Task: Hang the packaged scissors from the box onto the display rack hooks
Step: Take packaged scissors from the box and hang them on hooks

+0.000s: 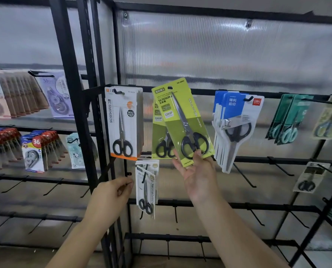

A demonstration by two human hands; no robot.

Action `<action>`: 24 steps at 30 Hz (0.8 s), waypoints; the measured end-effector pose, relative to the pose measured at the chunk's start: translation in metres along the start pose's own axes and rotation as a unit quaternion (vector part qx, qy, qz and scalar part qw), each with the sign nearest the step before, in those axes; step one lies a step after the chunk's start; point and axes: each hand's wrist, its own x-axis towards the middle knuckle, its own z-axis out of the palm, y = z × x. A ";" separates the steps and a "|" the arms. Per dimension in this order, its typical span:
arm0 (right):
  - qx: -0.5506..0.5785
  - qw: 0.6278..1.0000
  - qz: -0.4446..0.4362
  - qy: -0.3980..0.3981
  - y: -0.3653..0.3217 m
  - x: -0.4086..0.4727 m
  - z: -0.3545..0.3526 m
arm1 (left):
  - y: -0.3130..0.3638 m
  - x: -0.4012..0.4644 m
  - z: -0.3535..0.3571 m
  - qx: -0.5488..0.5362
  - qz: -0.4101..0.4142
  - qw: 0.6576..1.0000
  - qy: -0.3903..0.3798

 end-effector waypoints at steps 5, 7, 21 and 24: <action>0.021 1.000 0.001 0.011 0.000 -0.001 -0.006 | 0.001 -0.003 0.000 0.022 0.000 1.000 -0.018; 0.029 1.000 -0.001 0.010 0.001 -0.002 -0.009 | 0.002 -0.003 0.001 0.035 0.002 0.999 -0.025; -0.128 0.990 0.056 -0.001 0.019 -0.006 -0.037 | 0.017 0.001 0.024 0.057 0.013 0.997 -0.040; -0.184 0.981 0.052 0.023 0.017 -0.009 -0.054 | 0.019 0.000 0.038 0.052 0.011 0.997 -0.054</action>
